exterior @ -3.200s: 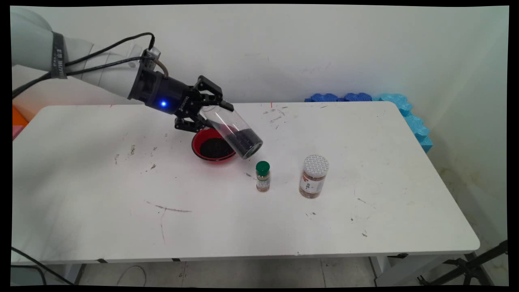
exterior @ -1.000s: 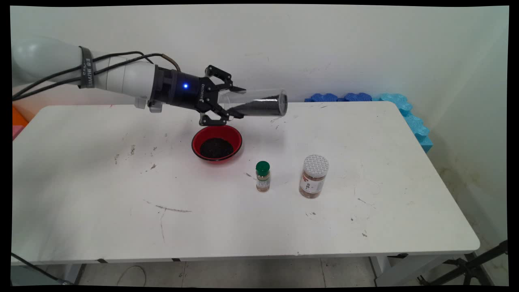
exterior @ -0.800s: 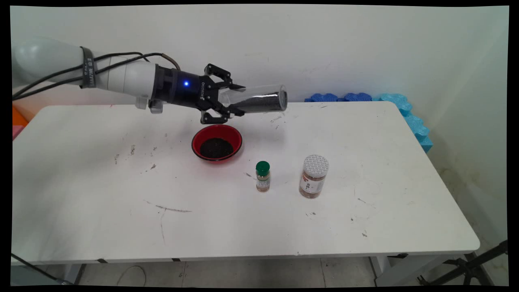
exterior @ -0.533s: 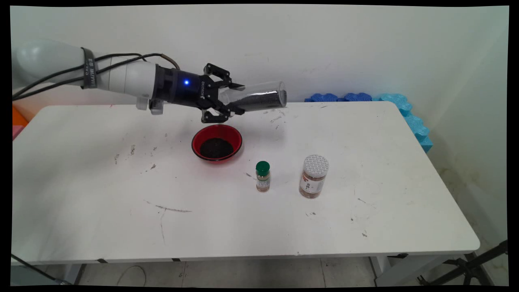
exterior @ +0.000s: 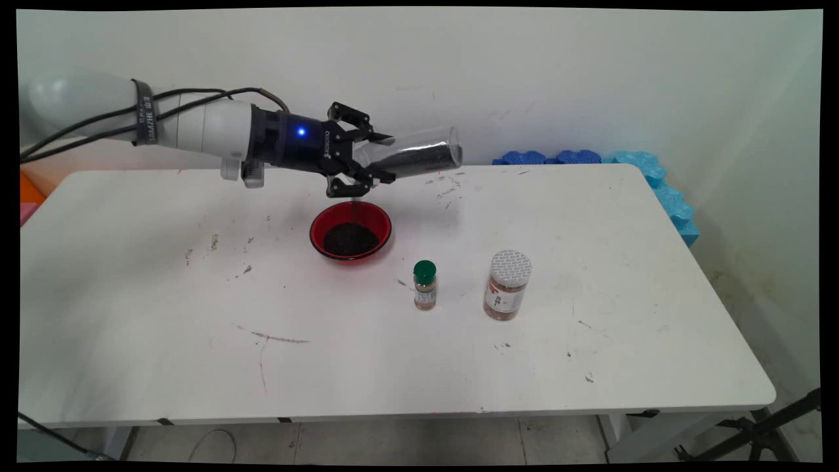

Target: Pour the black seasoning powder in the red bowl

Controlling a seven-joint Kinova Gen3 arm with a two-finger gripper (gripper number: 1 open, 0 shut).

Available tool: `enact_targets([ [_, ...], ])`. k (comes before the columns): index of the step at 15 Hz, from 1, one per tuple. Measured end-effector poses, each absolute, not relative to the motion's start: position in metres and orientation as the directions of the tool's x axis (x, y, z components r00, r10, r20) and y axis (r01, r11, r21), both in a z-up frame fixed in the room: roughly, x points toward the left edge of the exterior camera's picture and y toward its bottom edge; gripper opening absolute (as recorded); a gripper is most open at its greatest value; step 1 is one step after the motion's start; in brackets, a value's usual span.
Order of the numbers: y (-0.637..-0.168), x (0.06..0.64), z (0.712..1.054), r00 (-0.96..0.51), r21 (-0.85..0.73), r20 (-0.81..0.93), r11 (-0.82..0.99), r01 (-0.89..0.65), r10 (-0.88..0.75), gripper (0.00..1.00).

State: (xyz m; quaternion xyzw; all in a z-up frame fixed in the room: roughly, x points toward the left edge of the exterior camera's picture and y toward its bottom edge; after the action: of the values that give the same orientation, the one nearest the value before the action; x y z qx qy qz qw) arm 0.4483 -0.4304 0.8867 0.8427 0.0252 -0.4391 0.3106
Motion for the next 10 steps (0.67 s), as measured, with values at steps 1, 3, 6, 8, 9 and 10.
enact_targets([
  [1,-0.4302,0.4490,0.8866,0.611,0.497,-0.759,-0.806,0.322,-0.224,0.00],
  [3,-0.4293,0.4502,0.8862,0.606,0.490,-0.765,-0.807,0.329,-0.218,0.00],
  [6,-0.4271,0.4523,0.8866,0.596,0.480,-0.775,-0.809,0.339,-0.210,0.00],
  [8,-0.4259,0.4542,0.8865,0.589,0.471,-0.783,-0.810,0.349,-0.201,0.00],
  [9,-0.4255,0.4549,0.8864,0.585,0.466,-0.787,-0.810,0.356,-0.196,0.00],
  [10,-0.4253,0.4553,0.8865,0.582,0.462,-0.791,-0.810,0.361,-0.192,0.00],
])
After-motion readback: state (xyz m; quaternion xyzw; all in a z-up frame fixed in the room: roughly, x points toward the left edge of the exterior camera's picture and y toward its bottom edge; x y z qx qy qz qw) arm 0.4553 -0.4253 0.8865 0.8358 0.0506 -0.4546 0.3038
